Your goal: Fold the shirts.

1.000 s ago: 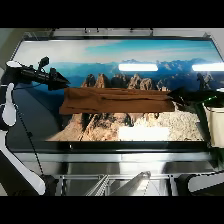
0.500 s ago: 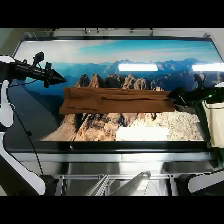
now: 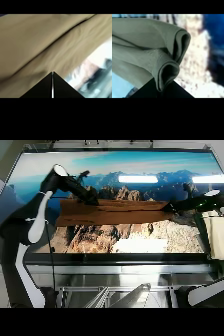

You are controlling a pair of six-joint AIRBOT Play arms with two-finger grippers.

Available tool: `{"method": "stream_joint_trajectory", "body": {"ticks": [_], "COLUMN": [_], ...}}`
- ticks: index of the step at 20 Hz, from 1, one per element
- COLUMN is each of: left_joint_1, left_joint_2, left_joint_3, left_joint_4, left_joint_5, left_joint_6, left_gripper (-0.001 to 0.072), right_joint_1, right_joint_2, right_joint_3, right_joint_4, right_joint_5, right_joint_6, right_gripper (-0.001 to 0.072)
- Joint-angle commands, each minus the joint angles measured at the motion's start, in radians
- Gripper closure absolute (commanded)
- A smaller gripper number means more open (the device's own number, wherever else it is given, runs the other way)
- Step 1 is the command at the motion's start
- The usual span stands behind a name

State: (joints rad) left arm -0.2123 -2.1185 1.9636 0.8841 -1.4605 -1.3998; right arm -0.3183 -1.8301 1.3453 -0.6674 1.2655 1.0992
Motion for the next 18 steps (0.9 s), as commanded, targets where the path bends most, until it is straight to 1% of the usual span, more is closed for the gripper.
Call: {"method": "stream_joint_trajectory", "body": {"ticks": [1,3,4,6,9,10,14,15,16,17,18], "left_joint_1": [-0.174,-0.243,-0.269,-0.309,-0.334,-0.341,-0.336,-0.322,-0.294,-0.25,-0.201], "left_joint_2": [-0.044,-0.095,-0.108,-0.11,-0.111,-0.111,-0.109,-0.099,-0.072,-0.028,0.024], "left_joint_3": [0.023,0.104,0.126,0.111,0.066,0.06,0.061,0.061,0.062,0.061,0.061], "left_joint_4": [0.084,0.084,0.084,0.08,0.007,-0.023,-0.135,-0.193,-0.28,-0.361,-0.403], "left_joint_5": [0.11,0.101,0.119,0.187,0.248,0.266,0.293,0.285,0.272,0.242,0.197], "left_joint_6": [-0.006,-0.026,-0.043,-0.069,-0.068,-0.068,-0.062,-0.045,-0.005,0.037,0.06], "left_gripper": [0.0682,0.0682,0.0682,0.0681,0.0681,0.0681,0.068,0.068,0.0681,0.0682,0.0682], "right_joint_1": [-0.065,-0.107,-0.122,-0.138,-0.144,-0.144,-0.135,-0.124,-0.101,-0.065,-0.015], "right_joint_2": [0.067,0.121,0.15,0.192,0.243,0.257,0.301,0.308,0.311,0.312,0.312], "right_joint_3": [0.063,0.09,0.094,0.094,0.094,0.094,0.1,0.1,0.1,0.1,0.1], "right_joint_4": [0.018,0.019,0.023,0.025,0.031,0.057,0.259,0.294,0.326,0.353,0.357], "right_joint_5": [0.127,0.19,0.225,0.258,0.27,0.286,0.34,0.34,0.339,0.335,0.312], "right_joint_6": [-0.012,-0.023,-0.03,-0.034,-0.058,-0.073,-0.101,-0.101,-0.101,-0.101,-0.1], "right_gripper": [0.0695,0.0695,0.0695,0.0695,0.0695,0.0695,0.0695,0.0695,0.0695,0.0695,0.0695]}}
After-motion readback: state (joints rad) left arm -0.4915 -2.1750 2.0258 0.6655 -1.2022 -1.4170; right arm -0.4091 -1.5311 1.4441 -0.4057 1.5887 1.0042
